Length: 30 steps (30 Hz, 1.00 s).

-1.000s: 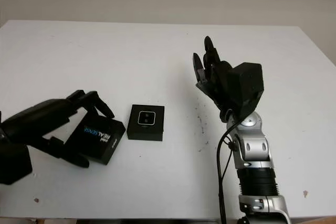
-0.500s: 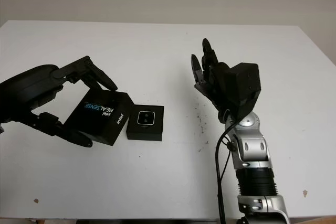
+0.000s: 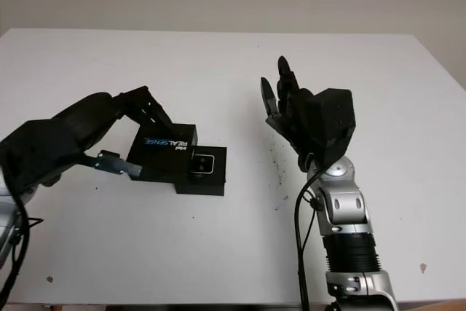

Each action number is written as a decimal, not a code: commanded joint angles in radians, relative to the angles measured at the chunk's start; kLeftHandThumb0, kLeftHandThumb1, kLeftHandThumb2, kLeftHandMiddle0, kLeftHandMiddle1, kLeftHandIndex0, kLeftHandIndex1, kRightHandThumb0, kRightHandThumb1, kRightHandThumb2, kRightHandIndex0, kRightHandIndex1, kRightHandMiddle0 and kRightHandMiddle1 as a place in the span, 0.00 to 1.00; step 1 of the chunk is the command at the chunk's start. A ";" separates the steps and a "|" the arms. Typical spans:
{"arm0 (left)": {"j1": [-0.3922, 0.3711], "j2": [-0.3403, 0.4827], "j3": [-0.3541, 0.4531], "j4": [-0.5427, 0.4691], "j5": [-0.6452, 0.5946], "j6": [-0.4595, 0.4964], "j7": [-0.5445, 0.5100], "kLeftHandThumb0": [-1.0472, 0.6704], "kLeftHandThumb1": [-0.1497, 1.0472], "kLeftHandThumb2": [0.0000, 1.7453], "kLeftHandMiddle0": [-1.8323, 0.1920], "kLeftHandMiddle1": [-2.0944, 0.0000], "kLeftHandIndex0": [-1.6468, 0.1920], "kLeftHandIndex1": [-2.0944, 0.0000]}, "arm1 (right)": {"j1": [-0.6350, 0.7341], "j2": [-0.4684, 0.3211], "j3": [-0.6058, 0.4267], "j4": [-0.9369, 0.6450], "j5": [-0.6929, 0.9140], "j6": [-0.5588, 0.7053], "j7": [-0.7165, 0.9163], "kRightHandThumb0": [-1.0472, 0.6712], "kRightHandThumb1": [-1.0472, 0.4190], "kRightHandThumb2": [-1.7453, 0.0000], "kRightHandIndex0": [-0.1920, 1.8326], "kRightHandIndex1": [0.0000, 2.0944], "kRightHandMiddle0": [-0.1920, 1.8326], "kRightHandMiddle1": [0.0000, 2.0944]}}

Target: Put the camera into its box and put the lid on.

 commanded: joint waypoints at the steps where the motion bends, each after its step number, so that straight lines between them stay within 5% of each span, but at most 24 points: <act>1: -0.029 -0.012 -0.013 -0.002 0.016 0.011 0.008 0.43 1.00 0.04 0.73 0.07 0.81 0.22 | 0.007 0.002 0.001 -0.002 -0.004 -0.020 0.000 0.19 0.00 0.65 0.02 0.03 0.02 0.03; 12: -0.065 -0.061 -0.055 0.001 0.055 0.053 -0.002 0.43 1.00 0.04 0.72 0.08 0.82 0.19 | 0.010 0.007 0.003 -0.008 -0.009 -0.013 -0.008 0.20 0.00 0.65 0.02 0.03 0.02 0.03; 30: -0.093 -0.116 -0.084 0.094 0.098 -0.036 0.022 0.40 1.00 0.04 0.68 0.06 0.80 0.21 | 0.011 0.013 0.003 -0.011 -0.010 -0.001 -0.020 0.20 0.00 0.65 0.02 0.03 0.02 0.03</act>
